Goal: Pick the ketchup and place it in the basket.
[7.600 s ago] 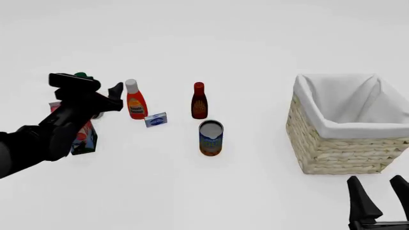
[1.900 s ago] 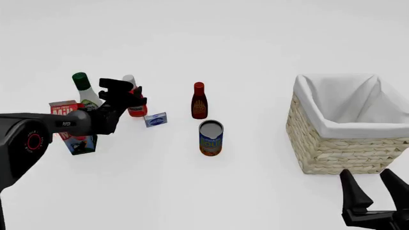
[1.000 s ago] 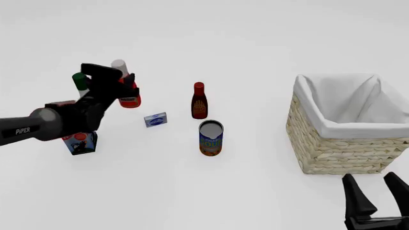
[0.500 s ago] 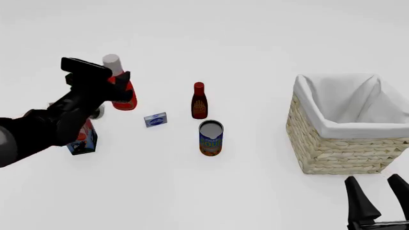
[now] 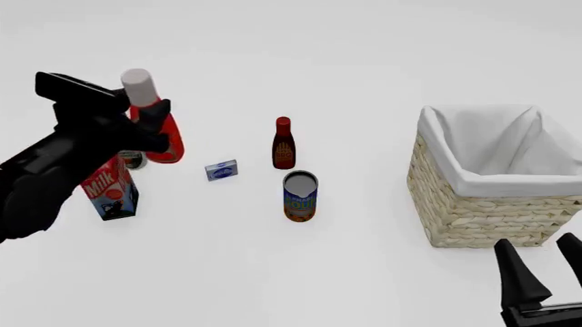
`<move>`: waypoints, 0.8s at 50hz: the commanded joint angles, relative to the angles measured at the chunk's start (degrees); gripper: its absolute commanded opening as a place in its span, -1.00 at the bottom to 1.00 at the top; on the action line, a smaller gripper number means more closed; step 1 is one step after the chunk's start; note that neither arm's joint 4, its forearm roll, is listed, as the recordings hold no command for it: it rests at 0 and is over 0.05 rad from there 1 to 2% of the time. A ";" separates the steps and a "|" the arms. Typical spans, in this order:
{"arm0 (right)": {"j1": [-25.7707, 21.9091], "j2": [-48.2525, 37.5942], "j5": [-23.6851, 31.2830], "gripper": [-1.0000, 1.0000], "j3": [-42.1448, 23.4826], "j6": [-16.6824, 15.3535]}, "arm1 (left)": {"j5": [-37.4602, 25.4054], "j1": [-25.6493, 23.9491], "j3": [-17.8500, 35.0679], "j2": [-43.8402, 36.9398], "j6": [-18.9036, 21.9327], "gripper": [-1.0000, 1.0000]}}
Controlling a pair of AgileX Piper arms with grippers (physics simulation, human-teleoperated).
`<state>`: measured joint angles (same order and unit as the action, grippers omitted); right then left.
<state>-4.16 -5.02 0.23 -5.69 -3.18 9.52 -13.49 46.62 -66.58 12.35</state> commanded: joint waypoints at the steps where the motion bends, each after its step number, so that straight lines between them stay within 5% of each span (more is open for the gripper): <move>1: -2.21 -5.23 0.21 1.00 -5.49 -0.89 | -6.90 -1.68 -0.40 8.20 1.79 -1.00; 21: -10.17 -19.65 -4.20 1.00 -13.43 -3.90 | -14.97 -5.98 0.96 13.67 3.20 -1.00; 40: -17.05 -26.99 -4.49 1.00 -20.44 -5.05 | -26.92 -14.26 7.66 16.04 3.55 -1.00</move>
<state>-17.93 -28.38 -4.38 -22.30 -7.49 -12.31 -23.99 51.12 -51.54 14.64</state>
